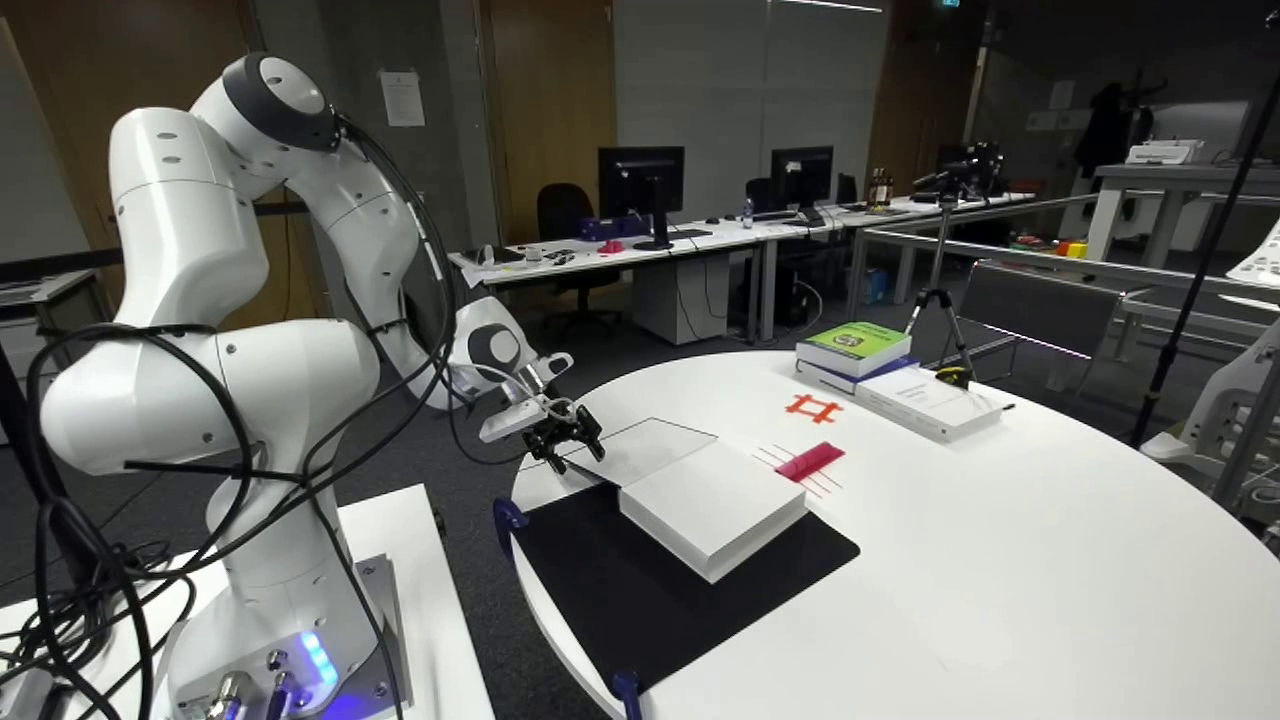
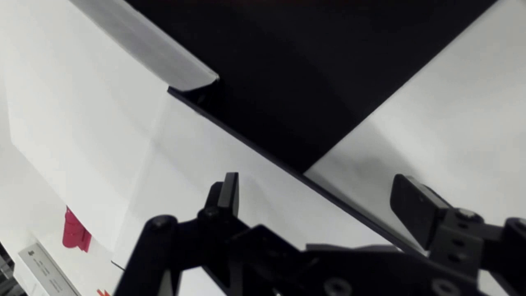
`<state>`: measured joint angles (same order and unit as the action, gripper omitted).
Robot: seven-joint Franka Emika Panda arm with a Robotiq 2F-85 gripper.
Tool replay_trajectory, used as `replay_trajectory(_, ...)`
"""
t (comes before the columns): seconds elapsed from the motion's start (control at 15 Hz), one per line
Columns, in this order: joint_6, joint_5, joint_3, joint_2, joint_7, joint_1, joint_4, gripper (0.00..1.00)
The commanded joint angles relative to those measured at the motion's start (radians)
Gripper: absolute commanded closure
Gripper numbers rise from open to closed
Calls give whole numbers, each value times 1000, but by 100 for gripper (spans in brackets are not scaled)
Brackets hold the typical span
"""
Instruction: Close the book
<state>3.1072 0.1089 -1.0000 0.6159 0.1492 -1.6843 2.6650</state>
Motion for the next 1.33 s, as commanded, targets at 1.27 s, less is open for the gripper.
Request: replay_trajectory(1.27,413,151,166,56,-694,380,-65,0)
